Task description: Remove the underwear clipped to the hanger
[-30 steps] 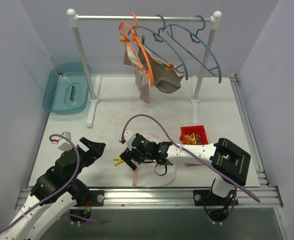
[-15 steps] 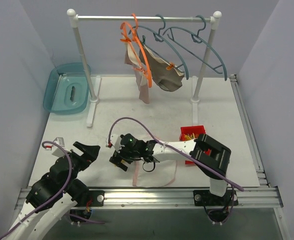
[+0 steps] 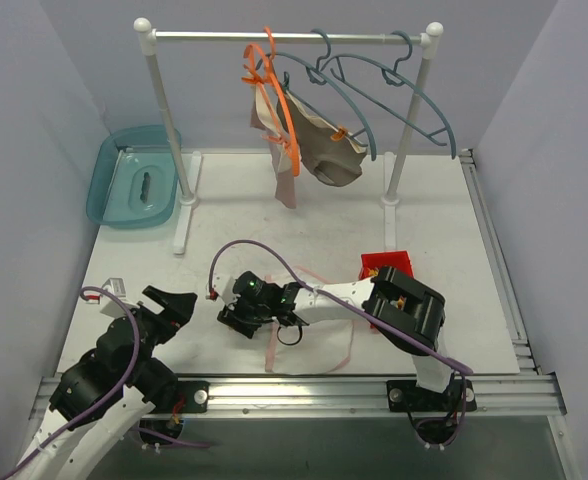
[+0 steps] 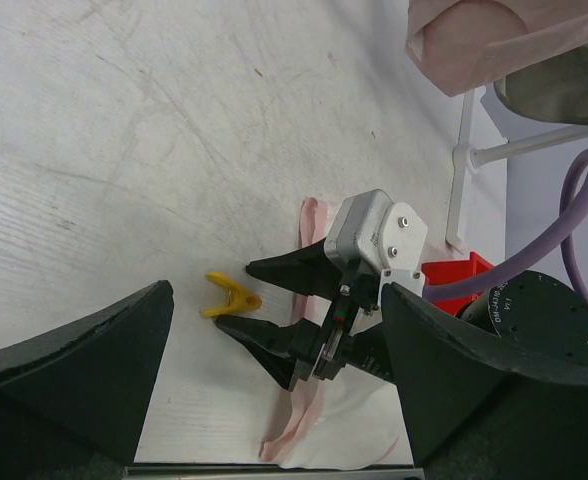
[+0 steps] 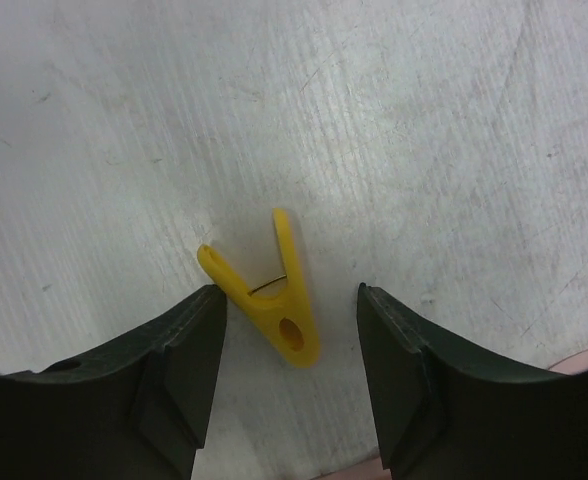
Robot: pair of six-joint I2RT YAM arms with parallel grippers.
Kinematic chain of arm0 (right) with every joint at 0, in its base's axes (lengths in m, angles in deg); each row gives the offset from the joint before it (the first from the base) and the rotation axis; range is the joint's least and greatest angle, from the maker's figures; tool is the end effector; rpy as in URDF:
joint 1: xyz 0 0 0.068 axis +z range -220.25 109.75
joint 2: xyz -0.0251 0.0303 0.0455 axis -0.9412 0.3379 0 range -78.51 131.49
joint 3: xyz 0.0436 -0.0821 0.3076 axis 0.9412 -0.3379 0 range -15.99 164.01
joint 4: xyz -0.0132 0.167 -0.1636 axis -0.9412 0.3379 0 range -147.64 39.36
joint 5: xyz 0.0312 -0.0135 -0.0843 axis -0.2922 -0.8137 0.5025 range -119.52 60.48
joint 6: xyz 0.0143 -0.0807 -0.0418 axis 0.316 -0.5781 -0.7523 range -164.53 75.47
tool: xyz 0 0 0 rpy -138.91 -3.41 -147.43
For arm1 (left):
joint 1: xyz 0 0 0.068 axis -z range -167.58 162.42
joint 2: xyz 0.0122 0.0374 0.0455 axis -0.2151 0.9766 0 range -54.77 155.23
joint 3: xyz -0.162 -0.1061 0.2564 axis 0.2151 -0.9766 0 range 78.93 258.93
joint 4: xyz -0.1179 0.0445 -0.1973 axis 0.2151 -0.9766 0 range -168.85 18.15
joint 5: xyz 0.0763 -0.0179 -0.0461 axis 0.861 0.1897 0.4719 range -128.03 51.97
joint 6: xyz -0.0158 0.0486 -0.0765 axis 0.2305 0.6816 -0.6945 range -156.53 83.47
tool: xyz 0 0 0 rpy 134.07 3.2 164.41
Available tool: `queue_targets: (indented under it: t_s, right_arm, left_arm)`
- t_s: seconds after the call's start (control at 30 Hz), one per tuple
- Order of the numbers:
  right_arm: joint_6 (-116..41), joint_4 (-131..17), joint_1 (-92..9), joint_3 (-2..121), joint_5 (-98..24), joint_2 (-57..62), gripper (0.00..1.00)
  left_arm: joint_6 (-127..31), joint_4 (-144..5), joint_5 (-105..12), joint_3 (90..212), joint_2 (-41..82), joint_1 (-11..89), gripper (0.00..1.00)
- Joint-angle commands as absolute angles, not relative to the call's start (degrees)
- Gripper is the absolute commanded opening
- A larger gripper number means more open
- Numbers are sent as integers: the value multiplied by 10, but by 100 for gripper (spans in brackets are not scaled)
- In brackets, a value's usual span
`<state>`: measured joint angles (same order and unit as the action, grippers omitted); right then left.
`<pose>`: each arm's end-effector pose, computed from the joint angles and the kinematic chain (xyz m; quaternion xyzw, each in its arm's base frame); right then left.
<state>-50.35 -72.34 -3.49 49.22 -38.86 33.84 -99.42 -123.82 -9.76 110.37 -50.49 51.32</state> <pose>0.1697 0.4291 0.2032 -0.5487 0.6809 0.3048 0.3774 0.0282 0.0275 0.2272 -0.2985 0.7718 -0.2756 0.4892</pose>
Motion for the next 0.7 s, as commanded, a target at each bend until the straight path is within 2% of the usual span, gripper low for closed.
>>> queue_targets:
  t_s: [0.0,0.07,0.17,0.27,0.3,0.33,0.47,0.53,0.63,0.67]
  right_arm:
    - [-494,-714,-29,511,-371,346,50]
    - [-490,-714,-29,512,-370,348,48]
    - [-484,-714,-29,512,-366,346,38]
    - [-476,-712,-32,510,-355,341,15]
    - [-473,-712,-33,507,-346,337,3]
    - [-471,-711,-34,505,-339,335,0]
    - [-448,-710,-42,477,-298,287,0]
    - [-416,-711,-51,463,-222,258,0]
    - [-364,-712,-67,420,-140,178,0]
    - [-344,-711,-80,408,-80,129,0]
  left_arm:
    - [-1000,-1247,-90,1120,-513,510,94]
    - [-1000,-1246,-91,1120,-513,511,94]
    - [-1000,-1247,-90,1121,-513,510,94]
    - [-1000,-1250,-89,1123,-513,510,94]
    - [-1000,-1251,-89,1123,-513,510,94]
    - [-1000,-1252,-89,1124,-514,510,94]
    - [-1000,-1251,-89,1123,-513,511,94]
    - [-1000,-1248,-90,1122,-511,511,94]
    - [-998,-1231,-100,1115,-503,511,94]
    - [-996,-1220,-108,1113,-499,510,94]
